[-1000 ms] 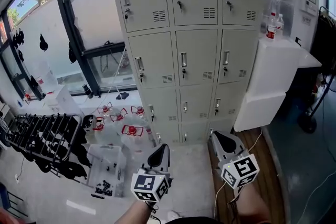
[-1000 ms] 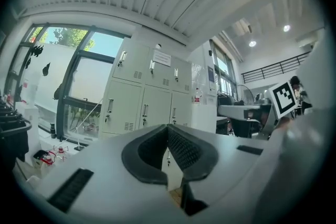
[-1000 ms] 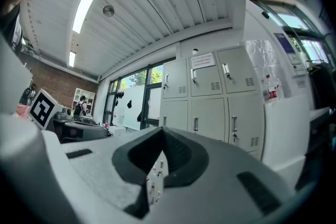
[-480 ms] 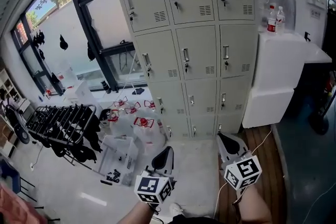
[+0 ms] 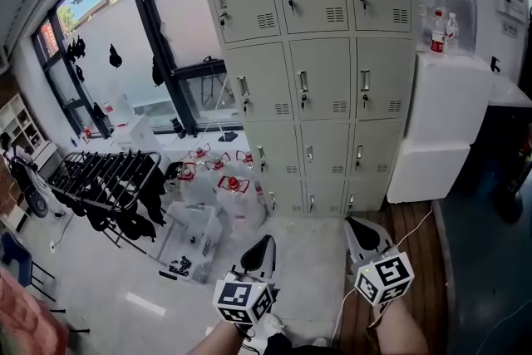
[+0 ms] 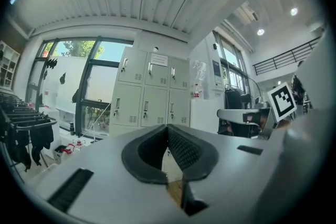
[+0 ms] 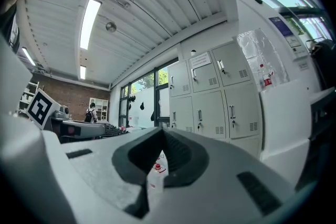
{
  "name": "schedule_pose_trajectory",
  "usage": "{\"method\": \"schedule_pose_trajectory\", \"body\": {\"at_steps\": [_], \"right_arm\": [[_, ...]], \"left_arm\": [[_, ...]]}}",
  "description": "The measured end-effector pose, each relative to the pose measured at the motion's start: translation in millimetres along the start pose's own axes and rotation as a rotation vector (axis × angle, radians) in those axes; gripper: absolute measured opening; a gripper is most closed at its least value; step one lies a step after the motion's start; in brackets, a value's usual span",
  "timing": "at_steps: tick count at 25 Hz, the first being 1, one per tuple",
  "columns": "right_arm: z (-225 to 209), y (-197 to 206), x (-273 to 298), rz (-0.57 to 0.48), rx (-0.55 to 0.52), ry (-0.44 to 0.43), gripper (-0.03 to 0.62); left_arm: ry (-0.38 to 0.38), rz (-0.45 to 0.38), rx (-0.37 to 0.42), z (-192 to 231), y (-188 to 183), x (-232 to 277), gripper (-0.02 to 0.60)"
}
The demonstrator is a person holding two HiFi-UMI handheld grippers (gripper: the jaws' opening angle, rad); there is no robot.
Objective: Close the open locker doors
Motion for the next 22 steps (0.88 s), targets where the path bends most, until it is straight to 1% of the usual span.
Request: {"method": "schedule_pose_trajectory", "body": {"at_steps": [9,22], "right_arm": [[4,-5,-5,-0.005,-0.012,-0.009,0.0],[2,-8,-6,-0.019,-0.013,-0.013,0.0]], "left_arm": [[-0.011,-0.019,-0.006,-1,-4,-6,0.003],[-0.008,-0.029,0.014,-4,-10,-3,0.003]]}}
Point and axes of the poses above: the fingertips, and each gripper's own axes: x forward along the fingers, z to its left, y out of its underside, the point moved 4 cm from there along -x, backward along the fingers, and after that the axes turned 6 degrees about z, right-handed, at the moved point
